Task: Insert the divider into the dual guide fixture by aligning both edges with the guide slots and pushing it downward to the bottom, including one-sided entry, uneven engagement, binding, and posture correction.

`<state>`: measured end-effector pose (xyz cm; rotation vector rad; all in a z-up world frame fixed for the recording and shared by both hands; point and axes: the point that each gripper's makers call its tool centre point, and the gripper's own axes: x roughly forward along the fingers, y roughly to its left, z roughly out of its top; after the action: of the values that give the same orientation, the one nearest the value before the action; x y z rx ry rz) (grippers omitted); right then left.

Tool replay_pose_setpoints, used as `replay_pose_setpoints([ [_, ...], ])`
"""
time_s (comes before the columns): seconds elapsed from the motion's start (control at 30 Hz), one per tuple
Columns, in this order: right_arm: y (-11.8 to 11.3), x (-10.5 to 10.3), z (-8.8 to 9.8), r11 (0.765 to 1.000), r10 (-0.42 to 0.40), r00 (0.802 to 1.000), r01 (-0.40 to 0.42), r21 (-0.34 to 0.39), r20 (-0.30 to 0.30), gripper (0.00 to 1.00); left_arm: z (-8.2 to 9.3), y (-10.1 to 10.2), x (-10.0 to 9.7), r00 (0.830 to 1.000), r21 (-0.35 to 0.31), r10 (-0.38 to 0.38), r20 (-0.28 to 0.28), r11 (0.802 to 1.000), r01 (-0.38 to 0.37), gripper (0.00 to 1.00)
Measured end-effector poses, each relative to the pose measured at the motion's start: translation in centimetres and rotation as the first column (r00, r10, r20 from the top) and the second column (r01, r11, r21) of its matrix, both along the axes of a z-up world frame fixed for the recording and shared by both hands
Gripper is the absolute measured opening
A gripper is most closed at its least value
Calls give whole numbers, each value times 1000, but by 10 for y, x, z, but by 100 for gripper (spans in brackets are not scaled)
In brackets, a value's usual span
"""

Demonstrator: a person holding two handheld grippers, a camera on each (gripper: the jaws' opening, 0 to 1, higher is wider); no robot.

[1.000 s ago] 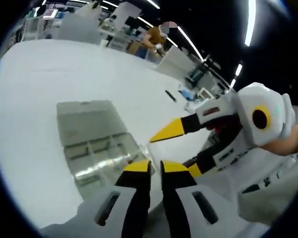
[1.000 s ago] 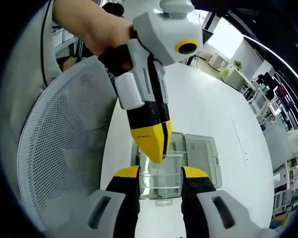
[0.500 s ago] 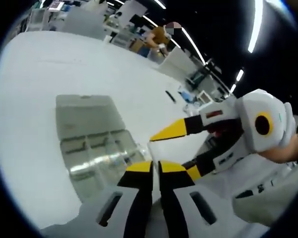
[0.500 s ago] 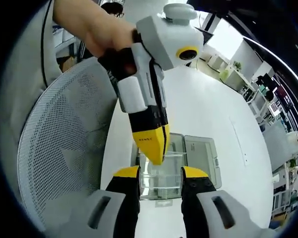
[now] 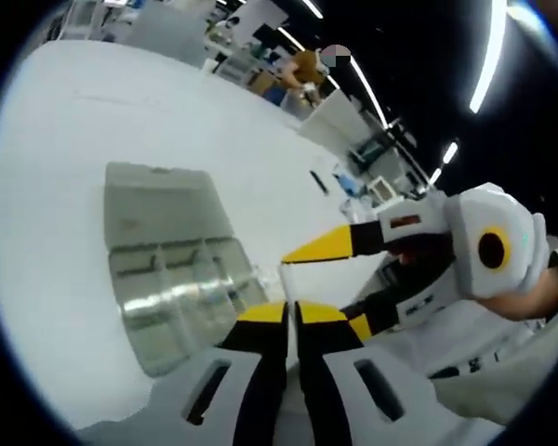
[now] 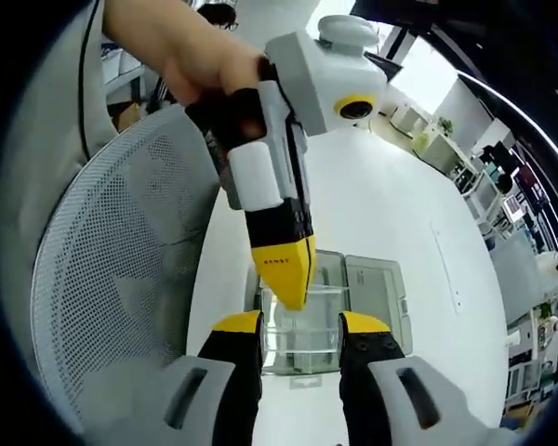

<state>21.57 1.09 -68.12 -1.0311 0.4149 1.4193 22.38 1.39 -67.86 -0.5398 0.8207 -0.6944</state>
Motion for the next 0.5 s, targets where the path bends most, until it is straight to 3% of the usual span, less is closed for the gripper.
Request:
replay_pose_setpoints([
  [0.5,1,3,3,1000,-2,1000,2,2,21,29,3,2,0,1000,-44,21,-6,999,-21,0],
])
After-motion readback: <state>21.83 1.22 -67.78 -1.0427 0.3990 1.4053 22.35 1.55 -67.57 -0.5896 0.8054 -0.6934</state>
